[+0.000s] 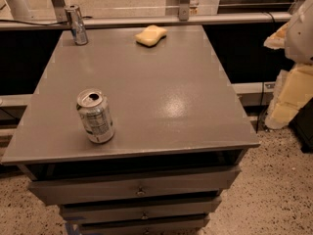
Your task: Move 7up can near sponge
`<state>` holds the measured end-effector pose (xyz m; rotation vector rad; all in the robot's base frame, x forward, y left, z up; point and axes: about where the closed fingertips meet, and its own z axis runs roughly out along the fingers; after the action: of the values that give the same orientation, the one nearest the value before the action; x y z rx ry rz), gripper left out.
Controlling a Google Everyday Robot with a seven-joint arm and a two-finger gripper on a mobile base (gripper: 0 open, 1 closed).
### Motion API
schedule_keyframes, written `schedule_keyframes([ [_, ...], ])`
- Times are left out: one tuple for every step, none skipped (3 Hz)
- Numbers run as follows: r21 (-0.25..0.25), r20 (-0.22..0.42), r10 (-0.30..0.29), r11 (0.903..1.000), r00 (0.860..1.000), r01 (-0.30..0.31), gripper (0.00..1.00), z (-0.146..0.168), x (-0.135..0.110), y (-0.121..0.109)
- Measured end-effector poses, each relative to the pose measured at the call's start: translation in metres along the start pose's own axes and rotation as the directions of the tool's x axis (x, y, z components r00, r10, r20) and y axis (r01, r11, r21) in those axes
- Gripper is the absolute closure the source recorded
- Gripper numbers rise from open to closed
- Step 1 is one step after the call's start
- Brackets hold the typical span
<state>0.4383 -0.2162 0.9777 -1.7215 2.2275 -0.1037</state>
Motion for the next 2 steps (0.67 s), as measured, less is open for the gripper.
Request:
schedule_keyframes([
  [0.000,0.000,0.000,1.0000,1.000,0.000,0.00,0.0000,0.0000,0.0000],
  [-0.005,0.048,0.002,1.0000,0.999,-0.002,0.00,0.0087,-0.0079,0.0018],
])
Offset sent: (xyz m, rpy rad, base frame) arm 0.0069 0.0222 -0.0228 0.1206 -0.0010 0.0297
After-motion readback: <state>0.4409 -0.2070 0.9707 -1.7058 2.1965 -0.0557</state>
